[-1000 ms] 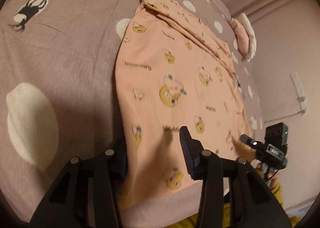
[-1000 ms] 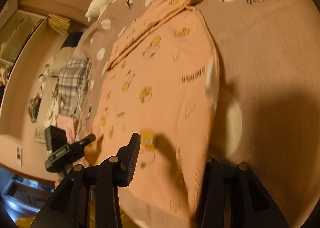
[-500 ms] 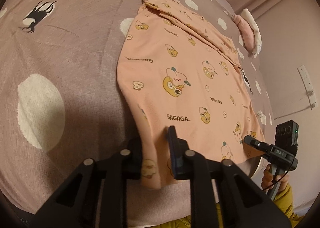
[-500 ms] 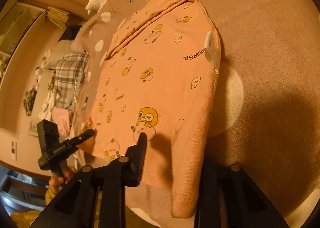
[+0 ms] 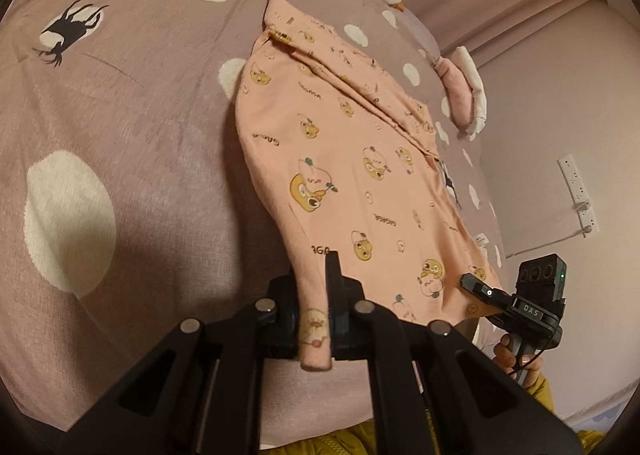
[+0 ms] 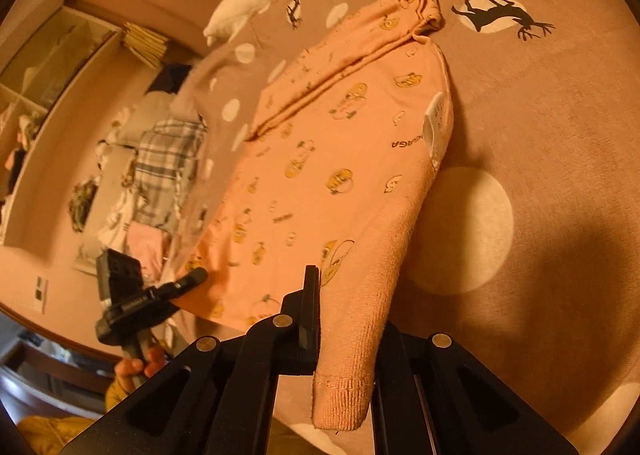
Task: Fold small clothes
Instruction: 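Grasp the peach shirt hem corners with both tools, then lift the held hem with both tools and fold it toward the collar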
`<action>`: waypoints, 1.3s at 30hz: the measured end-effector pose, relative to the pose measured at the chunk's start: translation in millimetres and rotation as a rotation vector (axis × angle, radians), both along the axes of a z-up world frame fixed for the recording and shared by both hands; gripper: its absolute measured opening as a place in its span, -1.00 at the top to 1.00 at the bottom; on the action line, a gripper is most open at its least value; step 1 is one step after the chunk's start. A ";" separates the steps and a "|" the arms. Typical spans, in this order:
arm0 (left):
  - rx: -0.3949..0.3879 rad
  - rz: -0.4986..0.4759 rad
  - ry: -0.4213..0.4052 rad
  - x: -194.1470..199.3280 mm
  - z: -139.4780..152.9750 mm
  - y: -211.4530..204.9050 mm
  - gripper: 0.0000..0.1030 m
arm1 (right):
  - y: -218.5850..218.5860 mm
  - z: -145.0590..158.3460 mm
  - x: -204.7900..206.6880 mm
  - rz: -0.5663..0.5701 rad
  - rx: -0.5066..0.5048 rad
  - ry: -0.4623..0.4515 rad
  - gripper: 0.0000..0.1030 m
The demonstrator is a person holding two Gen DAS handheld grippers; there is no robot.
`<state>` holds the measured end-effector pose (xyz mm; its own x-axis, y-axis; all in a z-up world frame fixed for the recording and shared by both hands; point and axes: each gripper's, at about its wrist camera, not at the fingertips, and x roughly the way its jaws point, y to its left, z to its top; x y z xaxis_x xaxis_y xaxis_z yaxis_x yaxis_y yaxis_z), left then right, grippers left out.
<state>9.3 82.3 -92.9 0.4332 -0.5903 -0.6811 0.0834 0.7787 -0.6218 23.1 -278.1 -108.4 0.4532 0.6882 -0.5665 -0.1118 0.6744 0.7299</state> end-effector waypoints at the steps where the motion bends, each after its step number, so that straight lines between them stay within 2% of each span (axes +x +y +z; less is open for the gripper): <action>1: -0.002 -0.001 -0.002 0.1 0.7 0.2 0.89 | 0.6 0.2 -0.4 -0.003 0.009 -0.005 0.89; 9: -0.014 -0.001 -0.022 1.1 5.8 1.3 0.89 | 0.9 7.2 -2.4 -0.011 0.056 -0.049 0.89; 15: -0.020 -0.001 -0.025 1.8 6.5 3.2 0.89 | 4.2 7.1 -0.7 -0.009 0.048 -0.058 0.89; 23: -0.003 0.004 -0.033 3.0 9.0 3.9 0.89 | 3.3 6.6 -0.2 -0.009 0.051 -0.059 0.89; 31: 0.038 0.000 -0.075 6.2 19.9 0.2 0.89 | 5.0 11.9 1.5 -0.001 0.057 -0.084 0.89; 39: 0.026 0.004 -0.088 14.6 23.3 -1.1 0.89 | 6.4 16.2 2.3 0.010 0.081 -0.115 0.89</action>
<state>23.8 81.2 -69.6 0.4946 -0.5706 -0.6556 0.1334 0.7952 -0.5915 25.4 -271.7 -92.2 0.5046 0.7345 -0.4537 -0.2039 0.6121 0.7641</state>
